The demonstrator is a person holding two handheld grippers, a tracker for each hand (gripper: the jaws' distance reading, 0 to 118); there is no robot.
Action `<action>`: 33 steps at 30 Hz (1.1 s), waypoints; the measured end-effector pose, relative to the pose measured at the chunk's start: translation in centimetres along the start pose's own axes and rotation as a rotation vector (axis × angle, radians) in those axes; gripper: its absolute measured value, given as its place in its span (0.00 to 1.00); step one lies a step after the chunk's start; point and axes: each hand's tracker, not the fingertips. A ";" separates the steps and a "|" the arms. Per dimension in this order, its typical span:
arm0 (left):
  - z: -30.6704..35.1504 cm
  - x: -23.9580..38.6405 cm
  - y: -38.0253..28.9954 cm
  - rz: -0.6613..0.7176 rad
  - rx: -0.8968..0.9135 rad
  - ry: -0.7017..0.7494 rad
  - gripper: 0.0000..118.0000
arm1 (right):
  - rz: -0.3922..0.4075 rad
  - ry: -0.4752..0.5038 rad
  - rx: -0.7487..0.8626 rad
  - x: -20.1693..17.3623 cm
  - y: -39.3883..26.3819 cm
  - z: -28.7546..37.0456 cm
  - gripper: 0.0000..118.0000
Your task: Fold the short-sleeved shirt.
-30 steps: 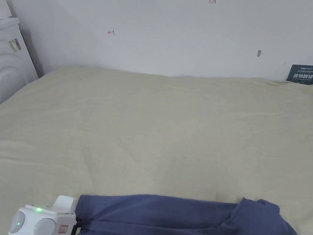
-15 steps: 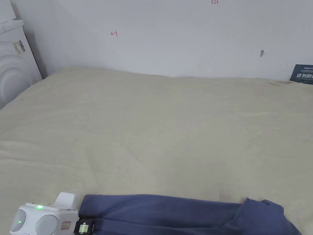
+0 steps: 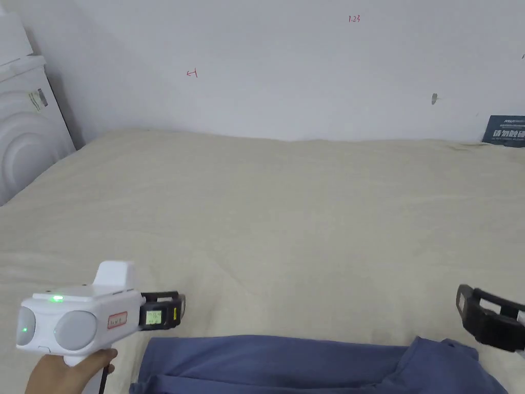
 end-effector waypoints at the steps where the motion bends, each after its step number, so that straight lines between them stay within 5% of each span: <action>1: 0.4 0.3 0.6 -0.009 0.031 -0.001 0.97 | 0.010 0.000 0.025 -0.3 0.6 0.1 0.90; 14: 2.8 4.5 2.4 -0.082 0.498 0.078 0.63 | 0.075 -0.118 0.322 -5.1 3.2 2.1 0.88; 17: 2.7 4.6 1.7 -0.050 0.563 0.091 0.53 | 0.067 -0.117 0.352 -5.6 3.0 2.5 0.65; 20: 2.6 4.7 1.0 -0.031 0.599 0.094 0.30 | 0.073 -0.124 0.374 -5.4 2.7 2.3 0.37; 23: 2.5 4.7 0.4 -0.031 0.615 0.111 0.22 | 0.071 -0.130 0.387 -5.2 2.3 2.1 0.28; 25: 3.0 5.2 0.2 -0.037 0.612 0.104 0.13 | 0.075 -0.146 0.398 -5.1 2.0 2.0 0.03; 27: 2.9 5.3 -0.1 -0.039 0.608 0.102 0.01 | 0.078 -0.141 0.396 -4.9 1.9 1.8 0.00; 33: 2.9 5.6 -0.2 -0.043 0.607 0.107 0.00 | 0.084 -0.140 0.384 -4.8 1.6 1.6 0.00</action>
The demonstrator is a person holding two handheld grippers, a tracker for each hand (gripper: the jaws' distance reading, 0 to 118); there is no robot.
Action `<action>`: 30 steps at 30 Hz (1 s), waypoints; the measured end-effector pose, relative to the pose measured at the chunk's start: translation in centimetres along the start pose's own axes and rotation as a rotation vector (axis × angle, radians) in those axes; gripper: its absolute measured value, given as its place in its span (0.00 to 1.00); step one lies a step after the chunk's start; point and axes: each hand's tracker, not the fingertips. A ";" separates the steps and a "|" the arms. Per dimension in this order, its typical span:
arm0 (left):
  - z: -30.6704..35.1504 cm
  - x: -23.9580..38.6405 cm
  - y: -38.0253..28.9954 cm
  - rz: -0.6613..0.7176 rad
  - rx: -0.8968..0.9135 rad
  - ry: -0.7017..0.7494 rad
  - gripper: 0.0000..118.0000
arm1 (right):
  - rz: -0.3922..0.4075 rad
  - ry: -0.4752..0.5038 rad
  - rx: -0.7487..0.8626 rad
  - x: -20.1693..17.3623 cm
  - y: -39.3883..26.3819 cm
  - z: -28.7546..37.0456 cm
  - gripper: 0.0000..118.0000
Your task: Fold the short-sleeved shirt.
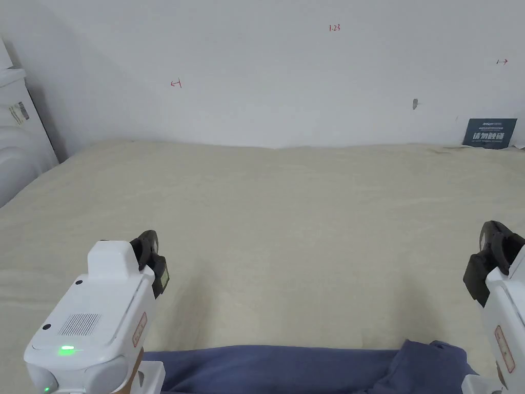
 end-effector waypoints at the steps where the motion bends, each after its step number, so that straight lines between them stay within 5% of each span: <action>1: 0.0 0.1 0.1 -0.006 -0.002 -0.004 0.00 | 0.002 0.001 0.000 -0.1 -0.1 0.0 0.00; 17: -0.5 0.1 0.3 -0.029 -0.049 -0.053 0.00 | 0.004 0.016 -0.021 0.1 -0.4 -0.1 0.00; 30: -2.9 -7.5 -2.0 0.202 -0.578 -0.251 0.00 | 0.022 0.037 -0.066 -0.1 -0.9 -1.0 0.00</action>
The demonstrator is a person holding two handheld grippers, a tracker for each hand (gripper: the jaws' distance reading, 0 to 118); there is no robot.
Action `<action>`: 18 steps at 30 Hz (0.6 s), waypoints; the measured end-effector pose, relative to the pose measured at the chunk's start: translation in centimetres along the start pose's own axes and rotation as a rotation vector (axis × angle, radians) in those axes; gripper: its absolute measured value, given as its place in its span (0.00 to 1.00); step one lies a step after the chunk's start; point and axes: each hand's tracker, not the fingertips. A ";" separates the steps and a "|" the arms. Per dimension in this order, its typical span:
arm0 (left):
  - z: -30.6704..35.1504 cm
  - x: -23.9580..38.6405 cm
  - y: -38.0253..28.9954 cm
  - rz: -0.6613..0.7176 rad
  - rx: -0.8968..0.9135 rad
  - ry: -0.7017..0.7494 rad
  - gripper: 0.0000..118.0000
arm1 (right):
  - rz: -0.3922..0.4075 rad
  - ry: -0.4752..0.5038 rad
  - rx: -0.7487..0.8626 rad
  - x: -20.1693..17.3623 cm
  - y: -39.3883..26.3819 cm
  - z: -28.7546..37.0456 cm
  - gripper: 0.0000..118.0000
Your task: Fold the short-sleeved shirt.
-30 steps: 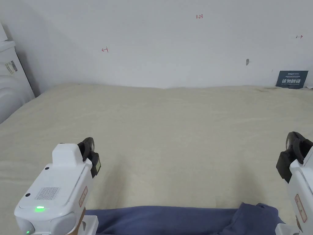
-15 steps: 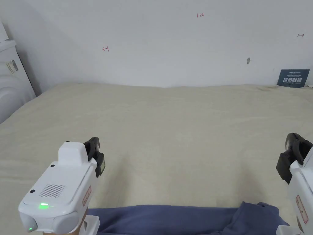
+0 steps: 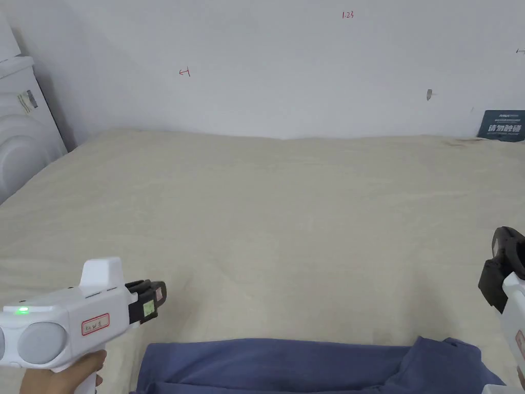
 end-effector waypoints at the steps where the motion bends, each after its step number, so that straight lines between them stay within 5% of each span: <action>1: -0.2 -0.9 -0.5 0.001 -0.041 -0.008 0.00 | 0.000 0.001 -0.004 -0.1 -0.1 -0.1 0.00; 12: -4.6 -10.2 -5.3 0.187 -0.253 -0.131 0.02 | 0.021 0.023 -0.063 -1.9 -1.2 -0.8 0.00; 14: -4.4 -9.3 -5.9 0.210 -0.273 -0.144 0.09 | 0.019 0.026 -0.073 -2.0 -1.5 -0.9 0.00; 17: -5.3 -10.0 -6.8 0.208 -0.311 -0.148 0.39 | 0.022 0.028 -0.090 -2.3 -1.7 -0.8 0.00; 18: -5.6 -10.2 -7.0 0.209 -0.326 -0.142 0.39 | 0.024 0.029 -0.095 -2.4 -1.8 -0.8 0.00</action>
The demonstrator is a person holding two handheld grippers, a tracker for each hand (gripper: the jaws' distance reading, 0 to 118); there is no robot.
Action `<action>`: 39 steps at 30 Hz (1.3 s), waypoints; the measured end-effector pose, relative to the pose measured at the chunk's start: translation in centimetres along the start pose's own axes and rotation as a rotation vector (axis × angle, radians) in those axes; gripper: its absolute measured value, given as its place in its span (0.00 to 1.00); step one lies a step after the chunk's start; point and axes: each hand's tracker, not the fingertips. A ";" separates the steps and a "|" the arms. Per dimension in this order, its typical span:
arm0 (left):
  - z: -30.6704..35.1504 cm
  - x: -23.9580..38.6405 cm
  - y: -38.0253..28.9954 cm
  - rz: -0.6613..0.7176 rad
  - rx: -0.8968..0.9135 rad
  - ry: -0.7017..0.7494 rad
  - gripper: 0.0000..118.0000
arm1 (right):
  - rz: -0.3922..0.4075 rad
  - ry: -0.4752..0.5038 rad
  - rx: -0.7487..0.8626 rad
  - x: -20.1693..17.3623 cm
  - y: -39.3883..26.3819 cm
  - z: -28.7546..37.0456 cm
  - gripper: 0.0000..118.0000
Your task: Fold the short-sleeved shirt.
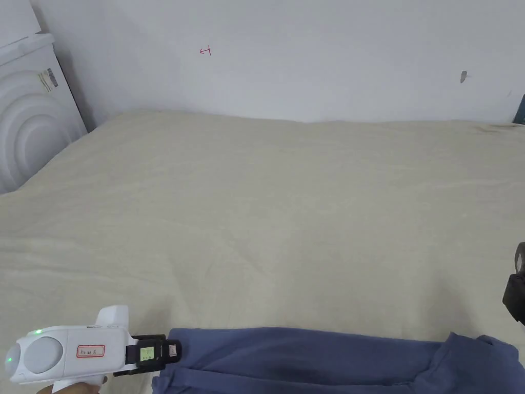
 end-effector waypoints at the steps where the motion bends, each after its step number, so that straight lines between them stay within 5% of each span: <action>1: -0.3 -0.3 0.0 0.009 -0.014 0.010 0.44 | 0.001 0.001 -0.007 0.0 -0.1 0.0 0.00; 3: -0.9 -0.7 -0.1 0.024 -0.044 0.007 0.67 | 0.001 0.004 -0.017 0.0 -0.2 0.0 0.00; 5: -1.4 -0.9 -0.1 0.026 -0.072 0.014 0.77 | 0.004 0.003 -0.024 -0.1 -0.3 0.1 0.00; 14: -3.7 0.2 -0.2 -0.005 -0.120 0.036 0.75 | 0.000 0.008 -0.050 -0.1 -0.7 0.0 0.00; 24: -4.0 1.3 -0.3 -0.095 -0.163 0.057 0.14 | -0.004 0.005 -0.065 0.5 -0.8 0.0 0.00; 39: 0.0 5.2 2.2 -0.179 -0.135 0.114 0.03 | -0.008 -0.001 -0.065 1.4 -0.7 0.4 0.00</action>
